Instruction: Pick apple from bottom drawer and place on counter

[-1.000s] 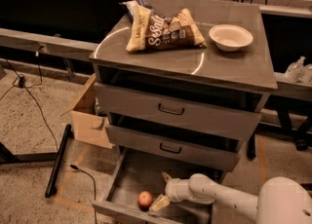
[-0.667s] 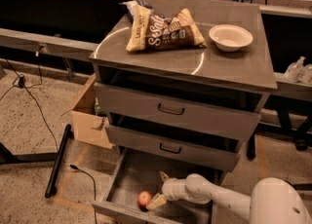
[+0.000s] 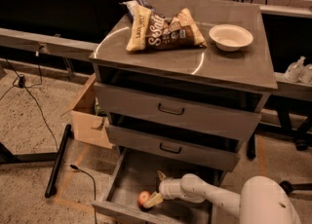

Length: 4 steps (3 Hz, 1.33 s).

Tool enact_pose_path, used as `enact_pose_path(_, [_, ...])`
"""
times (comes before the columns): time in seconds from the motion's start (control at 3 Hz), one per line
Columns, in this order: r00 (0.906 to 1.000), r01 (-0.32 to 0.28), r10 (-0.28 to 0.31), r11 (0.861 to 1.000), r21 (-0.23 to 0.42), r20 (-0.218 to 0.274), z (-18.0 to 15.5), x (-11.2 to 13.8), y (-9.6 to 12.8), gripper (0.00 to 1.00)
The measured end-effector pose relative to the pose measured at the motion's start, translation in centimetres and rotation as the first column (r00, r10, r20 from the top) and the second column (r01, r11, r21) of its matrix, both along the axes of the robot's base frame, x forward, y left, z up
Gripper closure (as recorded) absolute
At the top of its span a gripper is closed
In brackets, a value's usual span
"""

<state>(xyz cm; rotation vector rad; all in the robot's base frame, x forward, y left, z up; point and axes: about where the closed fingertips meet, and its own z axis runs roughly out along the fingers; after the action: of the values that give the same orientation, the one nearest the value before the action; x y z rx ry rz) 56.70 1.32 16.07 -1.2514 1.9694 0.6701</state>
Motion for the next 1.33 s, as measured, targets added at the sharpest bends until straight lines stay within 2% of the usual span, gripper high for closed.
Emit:
enact_pose_path(0.67, [0.9994,0.003,-0.002,1.000,0.008,-0.035,-2.5,-0.1,2.2,0.00])
enact_pose_path(1.0, [0.9990,0.001,-0.001,1.000,0.012,-0.044,-2.7,-0.3,2.6,0.00])
enact_pose_path(1.33, [0.9986,0.001,0.000,1.000,0.020,-0.052,-2.7,-0.8,3.0,0.15])
